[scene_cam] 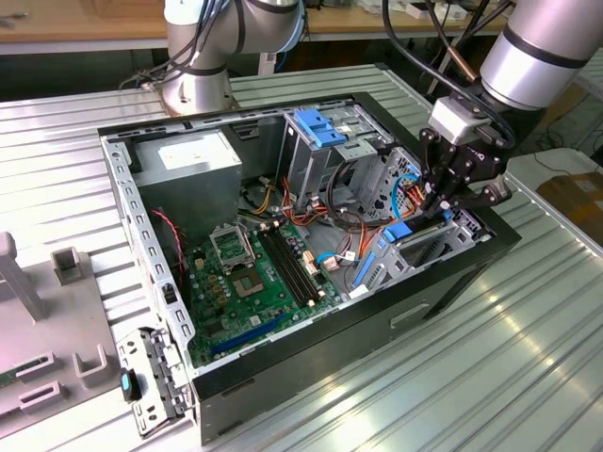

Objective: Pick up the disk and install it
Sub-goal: 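Insert the first disk wire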

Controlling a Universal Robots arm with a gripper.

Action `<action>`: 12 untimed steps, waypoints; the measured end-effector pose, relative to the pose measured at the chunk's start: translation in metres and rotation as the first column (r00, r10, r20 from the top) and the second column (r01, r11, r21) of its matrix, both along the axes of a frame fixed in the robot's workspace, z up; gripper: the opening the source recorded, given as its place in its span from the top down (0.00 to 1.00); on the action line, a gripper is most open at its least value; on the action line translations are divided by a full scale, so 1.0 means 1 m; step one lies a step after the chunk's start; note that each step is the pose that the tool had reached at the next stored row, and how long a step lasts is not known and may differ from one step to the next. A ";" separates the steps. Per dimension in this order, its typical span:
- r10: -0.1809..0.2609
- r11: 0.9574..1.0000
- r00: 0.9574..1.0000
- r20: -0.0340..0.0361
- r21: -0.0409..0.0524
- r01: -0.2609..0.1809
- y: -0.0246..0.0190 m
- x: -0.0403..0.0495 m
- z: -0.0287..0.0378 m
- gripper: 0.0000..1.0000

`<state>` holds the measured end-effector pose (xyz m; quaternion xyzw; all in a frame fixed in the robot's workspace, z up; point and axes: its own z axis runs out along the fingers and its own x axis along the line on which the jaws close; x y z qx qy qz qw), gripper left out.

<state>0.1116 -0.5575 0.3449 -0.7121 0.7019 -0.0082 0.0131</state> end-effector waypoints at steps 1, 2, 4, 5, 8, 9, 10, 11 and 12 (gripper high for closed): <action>0.000 1.000 1.000 0.000 0.000 0.000 0.0000 0.0000 -0.0005 0.84; 0.000 1.000 1.000 -0.001 0.000 0.000 0.0000 0.0000 -0.0022 0.84; 0.000 1.000 1.000 -0.002 -0.001 0.000 -0.0001 0.0000 -0.0052 0.84; 0.000 1.000 1.000 -0.004 -0.002 0.000 -0.0001 0.0000 -0.0071 0.84; 0.000 1.000 1.000 -0.004 0.000 0.000 -0.0001 0.0000 -0.0081 0.84; 0.000 1.000 1.000 -0.004 0.002 0.000 0.0000 0.0001 -0.0085 0.84; 0.000 1.000 1.000 -0.004 0.003 0.000 -0.0001 0.0001 -0.0085 0.82; 0.000 1.000 1.000 -0.004 0.001 0.000 -0.0001 0.0009 -0.0033 0.76; 0.000 1.000 1.000 -0.004 0.002 0.000 -0.0001 0.0011 0.0017 0.76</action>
